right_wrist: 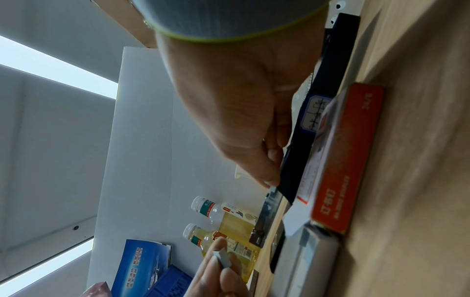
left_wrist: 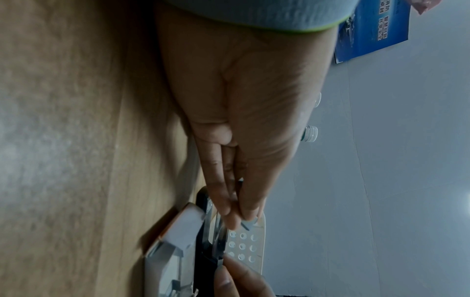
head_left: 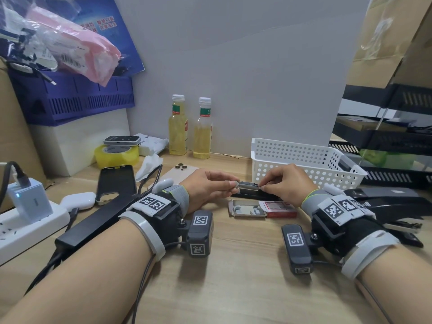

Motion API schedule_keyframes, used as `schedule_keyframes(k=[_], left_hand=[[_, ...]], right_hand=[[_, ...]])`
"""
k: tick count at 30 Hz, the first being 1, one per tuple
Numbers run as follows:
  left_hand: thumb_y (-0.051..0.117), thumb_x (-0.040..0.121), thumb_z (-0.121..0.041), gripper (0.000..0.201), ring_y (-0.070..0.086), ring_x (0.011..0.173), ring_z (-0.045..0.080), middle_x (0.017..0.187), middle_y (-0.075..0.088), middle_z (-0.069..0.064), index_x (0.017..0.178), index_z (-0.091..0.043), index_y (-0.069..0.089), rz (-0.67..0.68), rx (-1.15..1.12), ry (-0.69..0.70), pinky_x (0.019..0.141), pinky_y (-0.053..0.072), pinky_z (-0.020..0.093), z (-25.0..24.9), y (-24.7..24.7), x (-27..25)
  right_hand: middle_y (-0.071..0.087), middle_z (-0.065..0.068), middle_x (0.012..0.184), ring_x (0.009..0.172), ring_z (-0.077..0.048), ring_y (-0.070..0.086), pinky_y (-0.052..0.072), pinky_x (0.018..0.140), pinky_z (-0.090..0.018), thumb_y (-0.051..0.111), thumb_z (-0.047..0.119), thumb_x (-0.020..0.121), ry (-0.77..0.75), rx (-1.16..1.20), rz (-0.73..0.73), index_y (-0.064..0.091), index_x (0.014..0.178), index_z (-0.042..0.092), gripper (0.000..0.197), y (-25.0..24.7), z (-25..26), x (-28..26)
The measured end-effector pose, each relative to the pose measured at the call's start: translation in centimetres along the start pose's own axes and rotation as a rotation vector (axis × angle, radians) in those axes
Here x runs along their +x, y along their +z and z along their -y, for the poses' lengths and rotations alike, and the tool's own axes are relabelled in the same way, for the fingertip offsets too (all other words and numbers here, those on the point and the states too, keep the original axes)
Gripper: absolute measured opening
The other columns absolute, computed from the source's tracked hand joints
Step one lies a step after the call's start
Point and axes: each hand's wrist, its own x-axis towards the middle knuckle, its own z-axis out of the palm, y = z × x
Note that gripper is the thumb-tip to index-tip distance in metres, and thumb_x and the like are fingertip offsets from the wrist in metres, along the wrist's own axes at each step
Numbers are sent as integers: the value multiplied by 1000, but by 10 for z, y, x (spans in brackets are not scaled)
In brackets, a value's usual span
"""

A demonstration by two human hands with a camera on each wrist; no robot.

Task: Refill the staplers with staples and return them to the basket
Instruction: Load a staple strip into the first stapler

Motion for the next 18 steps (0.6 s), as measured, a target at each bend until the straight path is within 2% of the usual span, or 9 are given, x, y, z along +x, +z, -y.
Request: schedule_keyframes(k=[2, 4, 8, 10, 12, 15, 18], left_hand=[[68, 84, 6, 13, 73, 78, 18, 87, 75, 14, 96, 1, 73, -2, -3, -4, 72, 59, 20, 0, 0, 0], [68, 84, 5, 14, 73, 78, 18, 87, 75, 14, 96, 1, 73, -1, -5, -7, 72, 59, 20, 0, 0, 0], [69, 83, 5, 15, 73, 79, 19, 89, 75, 15, 97, 1, 73, -3, -9, -13, 72, 59, 20, 1, -1, 1], [69, 83, 5, 16, 73, 79, 19, 91, 74, 16, 98, 1, 73, -4, -9, -11, 72, 59, 20, 1, -1, 1], [69, 83, 6, 16, 73, 79, 19, 92, 74, 17, 98, 2, 73, -2, -9, -7, 73, 59, 20, 1, -1, 1], [68, 84, 7, 16, 73, 78, 18, 90, 74, 15, 99, 3, 72, 3, -8, 1, 72, 58, 19, 1, -1, 1], [67, 85, 7, 17, 73, 77, 18, 89, 74, 14, 101, 4, 71, 3, -11, 8, 70, 58, 18, 2, -1, 1]], right_hand=[[71, 12, 69, 64, -2, 63, 41, 51, -9, 77, 15, 78, 5, 1, 5, 80, 79, 23, 9, 0, 1, -1], [70, 13, 67, 62, -3, 63, 40, 50, -11, 77, 15, 78, 14, 4, 2, 80, 78, 22, 8, 0, 3, -1], [74, 8, 71, 68, -8, 68, 46, 57, -17, 76, 15, 79, 30, 3, 16, 79, 80, 24, 10, 0, 6, -3], [76, 5, 75, 74, -10, 70, 53, 67, -21, 75, 13, 81, 43, 7, 51, 80, 84, 25, 13, 1, 7, -3], [77, 3, 78, 77, -12, 71, 55, 72, -24, 75, 14, 82, 52, 15, 63, 80, 87, 25, 13, 1, 8, -4], [76, 4, 76, 73, -9, 70, 51, 66, -20, 76, 16, 82, 53, 25, 55, 81, 87, 24, 11, 1, 7, -4], [73, 7, 66, 50, 4, 58, 40, 49, -10, 77, 19, 81, 37, 3, 27, 81, 83, 25, 8, 1, 8, -4]])
